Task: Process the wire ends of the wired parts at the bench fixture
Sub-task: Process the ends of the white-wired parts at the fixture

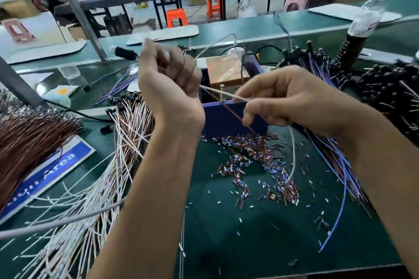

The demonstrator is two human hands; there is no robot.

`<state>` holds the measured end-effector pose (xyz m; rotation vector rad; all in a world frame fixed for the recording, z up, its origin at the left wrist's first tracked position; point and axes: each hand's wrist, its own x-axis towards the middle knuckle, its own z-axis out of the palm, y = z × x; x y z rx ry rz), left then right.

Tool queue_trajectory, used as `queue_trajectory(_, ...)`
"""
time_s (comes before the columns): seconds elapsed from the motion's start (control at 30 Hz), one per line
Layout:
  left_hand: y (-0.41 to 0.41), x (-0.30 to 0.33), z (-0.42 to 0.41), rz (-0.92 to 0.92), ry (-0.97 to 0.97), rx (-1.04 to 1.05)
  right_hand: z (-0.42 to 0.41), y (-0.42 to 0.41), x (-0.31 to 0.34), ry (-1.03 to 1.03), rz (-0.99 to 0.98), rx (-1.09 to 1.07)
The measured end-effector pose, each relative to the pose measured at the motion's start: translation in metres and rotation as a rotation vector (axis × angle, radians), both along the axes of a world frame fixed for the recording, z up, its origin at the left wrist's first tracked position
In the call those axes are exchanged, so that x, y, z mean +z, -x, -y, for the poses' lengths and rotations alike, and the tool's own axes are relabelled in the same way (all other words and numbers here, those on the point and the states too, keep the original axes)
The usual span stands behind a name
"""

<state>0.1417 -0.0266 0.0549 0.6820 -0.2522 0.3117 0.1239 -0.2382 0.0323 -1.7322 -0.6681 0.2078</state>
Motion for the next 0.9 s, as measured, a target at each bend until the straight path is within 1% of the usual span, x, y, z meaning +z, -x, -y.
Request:
queue_trajectory(0.03, 0.001, -0.007, 0.002, -0.02, -0.041, 0.02, 0.002, -0.001, -0.006, 0.057, 0.021, -0.027)
queue_trajectory(0.13, 0.013, -0.035, 0.019, 0.008, -0.232, 0.157, 0.01, -0.003, -0.021, 0.156, 0.091, -0.144)
queue_trajectory(0.2, 0.019, -0.055, 0.026, 0.042, -0.336, 0.165, 0.015, -0.006, -0.03, 0.247, 0.135, -0.187)
queue_trajectory(0.27, 0.023, -0.065, 0.03, 0.018, -0.313, 0.123, 0.011, -0.007, -0.04, 0.363, 0.094, -0.15)
queue_trajectory(0.33, 0.021, -0.07, 0.033, -0.031, -0.2, 0.067, -0.004, -0.004, -0.053, 0.428, -0.042, -0.058)
queue_trajectory(0.37, 0.019, -0.069, 0.034, -0.055, -0.141, 0.044, -0.012, -0.003, -0.058, 0.43, -0.091, -0.014)
queue_trajectory(0.43, 0.015, -0.066, 0.033, -0.09, -0.068, 0.025, -0.022, -0.003, -0.067, 0.376, -0.109, 0.028)
queue_trajectory(0.5, 0.011, -0.065, 0.03, -0.075, -0.091, 0.037, -0.019, -0.004, -0.071, 0.292, -0.113, -0.001)
queue_trajectory(0.57, 0.008, -0.067, 0.023, -0.025, -0.163, 0.071, -0.009, -0.007, -0.07, 0.222, -0.106, -0.053)
queue_trajectory(0.63, 0.005, -0.072, 0.014, 0.026, -0.276, 0.105, 0.002, -0.01, -0.068, 0.206, -0.101, -0.079)
queue_trajectory(0.7, 0.005, -0.082, 0.007, 0.079, -0.463, 0.156, 0.01, -0.013, -0.069, 0.216, -0.104, -0.09)
queue_trajectory(0.8, 0.008, -0.099, 0.001, 0.181, -0.886, 0.315, 0.013, -0.017, -0.076, 0.223, -0.095, -0.136)
queue_trajectory(0.9, 0.007, -0.108, -0.001, 0.341, -1.257, 0.382, 0.009, -0.018, -0.086, 0.193, -0.081, -0.212)
